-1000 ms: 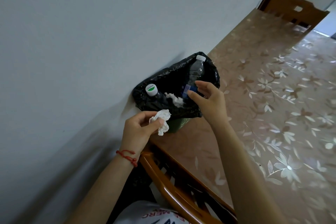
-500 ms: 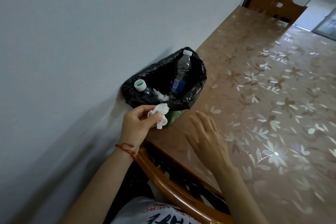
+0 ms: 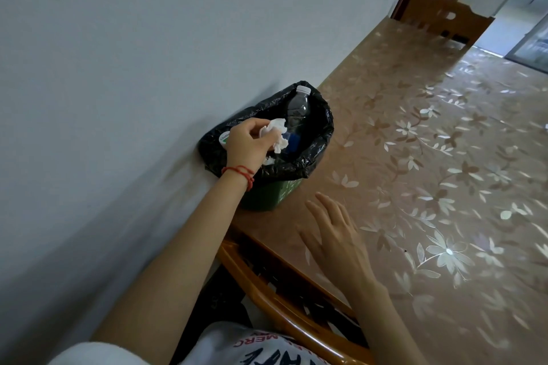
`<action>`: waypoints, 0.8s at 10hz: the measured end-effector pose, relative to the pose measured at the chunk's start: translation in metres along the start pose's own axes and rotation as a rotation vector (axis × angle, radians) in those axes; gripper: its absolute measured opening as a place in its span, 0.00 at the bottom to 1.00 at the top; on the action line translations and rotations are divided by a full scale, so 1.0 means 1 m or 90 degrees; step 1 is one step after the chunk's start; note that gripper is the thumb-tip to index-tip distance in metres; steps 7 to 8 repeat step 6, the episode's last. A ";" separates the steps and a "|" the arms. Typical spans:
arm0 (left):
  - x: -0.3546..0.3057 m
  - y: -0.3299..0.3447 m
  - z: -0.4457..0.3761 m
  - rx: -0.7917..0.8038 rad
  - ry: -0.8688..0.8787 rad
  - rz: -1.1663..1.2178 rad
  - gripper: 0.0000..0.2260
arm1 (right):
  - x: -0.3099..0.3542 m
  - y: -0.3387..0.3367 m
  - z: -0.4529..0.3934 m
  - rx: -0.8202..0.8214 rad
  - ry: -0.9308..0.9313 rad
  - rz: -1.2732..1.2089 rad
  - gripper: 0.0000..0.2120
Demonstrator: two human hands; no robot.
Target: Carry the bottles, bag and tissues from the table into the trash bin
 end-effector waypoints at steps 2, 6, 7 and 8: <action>-0.001 -0.006 0.009 0.004 -0.003 0.020 0.10 | 0.000 -0.001 0.001 -0.017 0.010 -0.030 0.23; 0.015 -0.051 0.092 -0.049 0.160 -0.200 0.19 | 0.013 0.008 -0.005 -0.015 -0.053 -0.050 0.22; 0.015 -0.051 0.092 -0.049 0.160 -0.200 0.19 | 0.013 0.008 -0.005 -0.015 -0.053 -0.050 0.22; 0.015 -0.051 0.092 -0.049 0.160 -0.200 0.19 | 0.013 0.008 -0.005 -0.015 -0.053 -0.050 0.22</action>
Point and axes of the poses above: each hand's wrist, its own z-axis away from the middle knuckle, its own y-axis out of the palm, x = y × z, the point moved 7 cm from there along -z, towards the middle knuckle, and after that the axes turned 2 degrees about z, right-handed, at the moved point
